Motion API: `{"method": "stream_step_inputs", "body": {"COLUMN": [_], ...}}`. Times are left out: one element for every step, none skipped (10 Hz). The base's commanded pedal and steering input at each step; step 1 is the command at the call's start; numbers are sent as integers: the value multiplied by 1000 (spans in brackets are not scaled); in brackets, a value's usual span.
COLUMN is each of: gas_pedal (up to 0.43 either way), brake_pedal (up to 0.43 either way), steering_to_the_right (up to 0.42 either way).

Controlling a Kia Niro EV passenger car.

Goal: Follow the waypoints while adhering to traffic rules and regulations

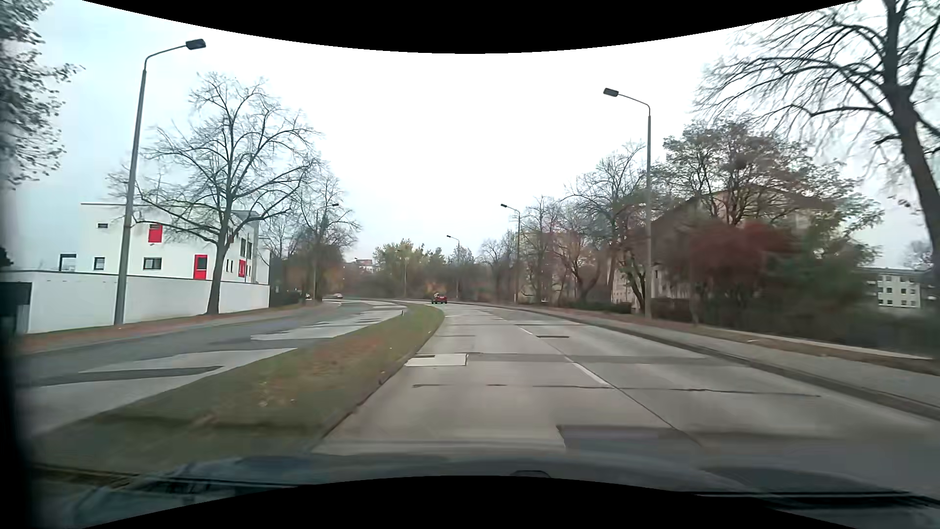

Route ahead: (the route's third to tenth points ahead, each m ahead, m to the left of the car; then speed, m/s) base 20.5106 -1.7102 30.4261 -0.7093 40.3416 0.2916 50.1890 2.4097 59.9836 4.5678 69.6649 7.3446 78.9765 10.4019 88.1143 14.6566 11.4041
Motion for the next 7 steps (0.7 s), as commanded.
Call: {"method": "stream_step_inputs", "body": {"gas_pedal": [130, 130, 130, 130, 130, 130, 130], "brake_pedal": [0, 0, 0, 0, 0, 0, 0], "steering_to_the_right": [-13, -14, -20, -22, -22, -21, -22]}}
